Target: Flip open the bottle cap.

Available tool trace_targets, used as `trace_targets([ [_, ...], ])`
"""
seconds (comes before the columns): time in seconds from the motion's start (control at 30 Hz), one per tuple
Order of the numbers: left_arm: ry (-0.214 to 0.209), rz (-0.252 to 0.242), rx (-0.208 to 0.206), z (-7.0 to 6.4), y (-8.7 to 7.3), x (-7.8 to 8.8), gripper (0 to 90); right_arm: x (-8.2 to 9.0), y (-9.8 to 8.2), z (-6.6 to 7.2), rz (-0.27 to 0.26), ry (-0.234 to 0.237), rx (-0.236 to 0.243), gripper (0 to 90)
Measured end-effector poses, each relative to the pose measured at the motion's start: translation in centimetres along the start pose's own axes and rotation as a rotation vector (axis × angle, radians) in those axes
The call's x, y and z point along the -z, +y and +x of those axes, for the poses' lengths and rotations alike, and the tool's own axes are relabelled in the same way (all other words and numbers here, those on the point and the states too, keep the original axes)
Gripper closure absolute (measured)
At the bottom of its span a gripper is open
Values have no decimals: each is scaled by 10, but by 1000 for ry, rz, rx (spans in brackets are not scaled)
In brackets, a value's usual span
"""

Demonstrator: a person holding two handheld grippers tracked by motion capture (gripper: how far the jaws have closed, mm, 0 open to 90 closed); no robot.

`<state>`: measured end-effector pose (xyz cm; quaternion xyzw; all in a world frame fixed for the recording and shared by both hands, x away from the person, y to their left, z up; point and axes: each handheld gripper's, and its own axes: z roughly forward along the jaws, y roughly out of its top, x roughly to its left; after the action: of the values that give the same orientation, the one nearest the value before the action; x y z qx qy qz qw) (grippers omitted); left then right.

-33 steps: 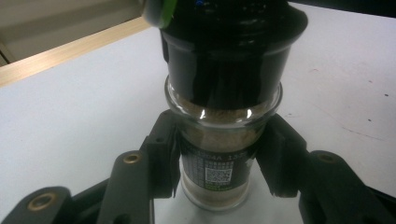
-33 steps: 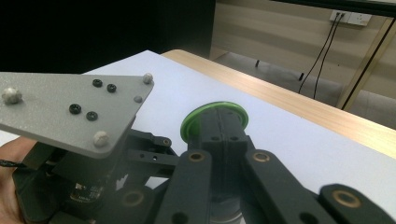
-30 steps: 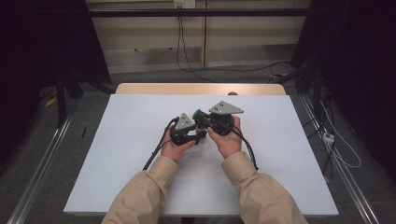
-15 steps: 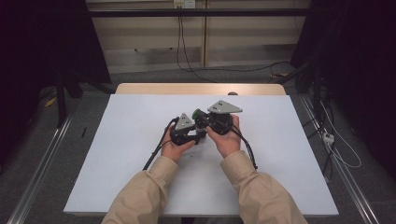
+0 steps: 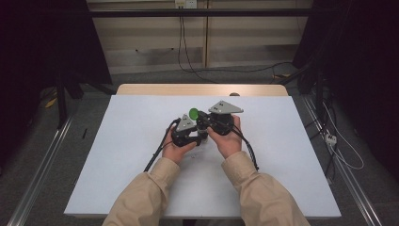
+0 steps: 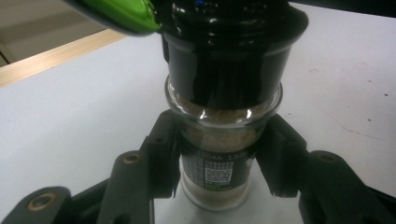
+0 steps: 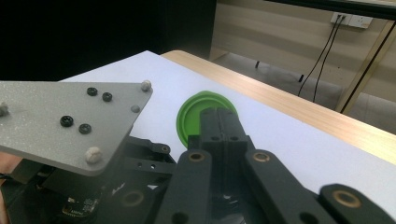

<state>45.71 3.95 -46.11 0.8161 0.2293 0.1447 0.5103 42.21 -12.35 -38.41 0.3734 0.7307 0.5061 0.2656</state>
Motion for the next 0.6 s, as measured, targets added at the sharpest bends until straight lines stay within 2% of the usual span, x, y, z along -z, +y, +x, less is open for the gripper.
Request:
trace_targets([
  [0.47,-8,-9,20,2,0,1,530,1,-1,-2,2,10,-15,900],
  [0.6,-8,-12,15,3,0,2,526,2,-1,-3,3,15,-15,897],
])
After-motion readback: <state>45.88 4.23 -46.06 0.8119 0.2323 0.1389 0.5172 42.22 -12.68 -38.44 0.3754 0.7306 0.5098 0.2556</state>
